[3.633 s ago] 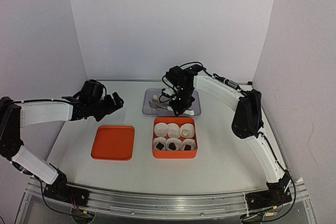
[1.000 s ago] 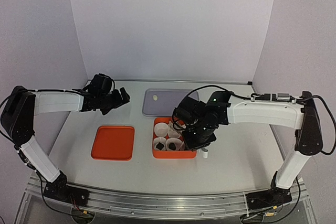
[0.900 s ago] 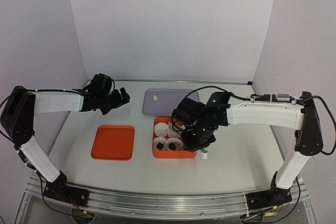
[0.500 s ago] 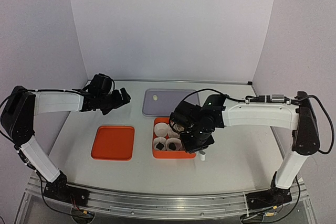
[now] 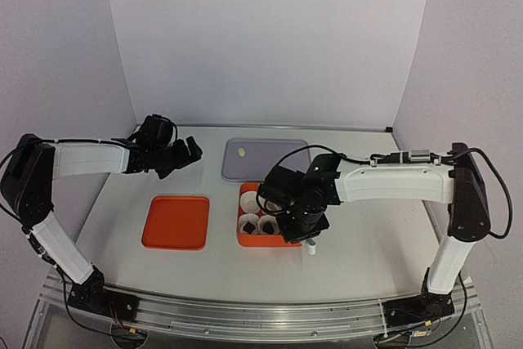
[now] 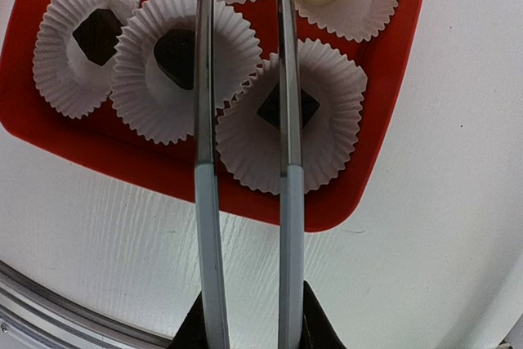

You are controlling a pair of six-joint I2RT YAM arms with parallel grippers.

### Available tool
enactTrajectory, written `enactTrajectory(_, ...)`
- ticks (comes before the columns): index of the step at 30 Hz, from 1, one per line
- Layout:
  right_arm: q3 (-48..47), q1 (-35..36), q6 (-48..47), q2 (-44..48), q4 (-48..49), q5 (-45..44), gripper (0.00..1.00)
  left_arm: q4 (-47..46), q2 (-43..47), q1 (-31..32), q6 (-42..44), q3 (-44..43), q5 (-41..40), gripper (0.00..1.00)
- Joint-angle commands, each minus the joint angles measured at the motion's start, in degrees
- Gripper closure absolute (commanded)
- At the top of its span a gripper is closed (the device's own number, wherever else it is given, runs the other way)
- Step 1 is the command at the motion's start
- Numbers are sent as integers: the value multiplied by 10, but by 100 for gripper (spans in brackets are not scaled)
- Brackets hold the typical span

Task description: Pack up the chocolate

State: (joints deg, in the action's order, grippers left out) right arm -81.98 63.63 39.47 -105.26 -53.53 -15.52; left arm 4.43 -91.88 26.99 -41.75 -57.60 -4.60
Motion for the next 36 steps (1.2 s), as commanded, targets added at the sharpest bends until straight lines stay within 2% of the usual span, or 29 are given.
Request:
enactTrajectory(1,-30,8,11,-5,6,-22,93,-7,21,-6,16,9,3,0)
enactTrajectory(22,-51,11,30,-32,5,-20,89,-12,26,-16,28,12,12,0)
enactTrajectory(36,-46,13,42,-28,-2,-24,76,-13,26,-17,29,12,19,0)
